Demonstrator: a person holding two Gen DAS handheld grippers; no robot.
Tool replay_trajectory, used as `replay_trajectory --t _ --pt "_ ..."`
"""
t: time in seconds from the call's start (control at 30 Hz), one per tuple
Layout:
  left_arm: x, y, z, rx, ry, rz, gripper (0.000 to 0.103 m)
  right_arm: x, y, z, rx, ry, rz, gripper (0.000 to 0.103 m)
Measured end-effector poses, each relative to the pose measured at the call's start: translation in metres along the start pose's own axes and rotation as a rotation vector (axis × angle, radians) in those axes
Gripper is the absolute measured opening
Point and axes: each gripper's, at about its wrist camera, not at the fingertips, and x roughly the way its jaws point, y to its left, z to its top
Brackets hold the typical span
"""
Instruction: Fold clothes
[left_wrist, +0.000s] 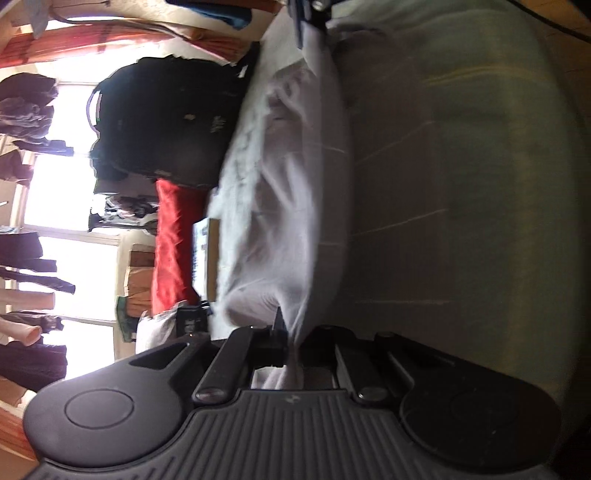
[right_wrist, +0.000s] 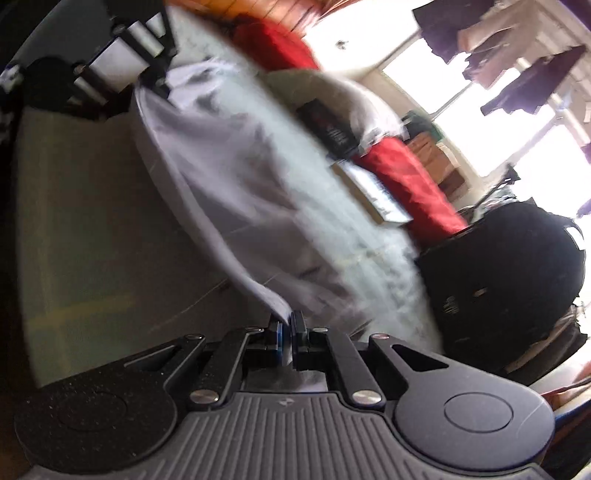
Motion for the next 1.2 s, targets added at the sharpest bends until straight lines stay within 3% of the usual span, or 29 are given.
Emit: replay_trajectory --t 0.1,0.27,0.3,0.47,0.6,0.7,0.8,0.87,1.03,1.1,1.13,1.17,1.2 --pt "0.004 -0.007 0.002 -0.017 0.0 -0.007 0.004 -0.003 0.005 -0.01 0.079 0.021 0.054 0.012" --pt "0.012 0.005 0.001 -0.108 0.005 -0.026 0.005 -0.018 -0.021 -0.03 0.445 -0.028 0.18 0.041" --pt "0.013 0.006 0.002 -0.112 0.005 -0.023 0.012 -0.021 -0.026 -0.034 0.518 -0.037 0.206 0.043" --pt "0.012 0.006 0.003 -0.142 0.002 -0.008 0.013 -0.033 -0.053 -0.055 0.885 -0.086 0.335 0.045" --pt "-0.002 -0.003 0.003 -0.173 -0.002 0.007 0.013 -0.01 -0.072 -0.07 1.146 -0.106 0.498 0.047" --pt "-0.008 -0.003 0.002 -0.204 -0.007 0.001 0.013 0.013 -0.074 -0.077 1.286 -0.04 0.559 0.05" --pt "-0.01 0.0 0.0 -0.234 -0.015 -0.004 0.013 0.032 -0.073 -0.086 1.392 0.036 0.568 0.05" --pt "-0.01 0.003 -0.002 -0.252 -0.022 -0.002 0.013 0.038 -0.074 -0.089 1.442 0.025 0.571 0.05" --pt "-0.016 0.003 -0.006 -0.282 -0.033 -0.005 0.013 0.043 -0.08 -0.085 1.462 -0.008 0.471 0.05" --pt "-0.017 0.003 -0.008 -0.29 -0.038 -0.008 0.012 0.046 -0.079 -0.083 1.447 -0.013 0.445 0.042" --pt "-0.017 0.002 -0.009 -0.293 -0.042 -0.009 0.01 0.047 -0.077 -0.082 1.43 -0.01 0.427 0.021" --pt "-0.017 0.002 -0.009 -0.296 -0.046 -0.01 0.009 0.047 -0.075 -0.079 1.406 -0.001 0.407 0.015" --pt "-0.018 0.002 -0.01 -0.299 -0.05 -0.009 0.005 0.046 -0.073 -0.077 1.39 0.002 0.393 0.015"
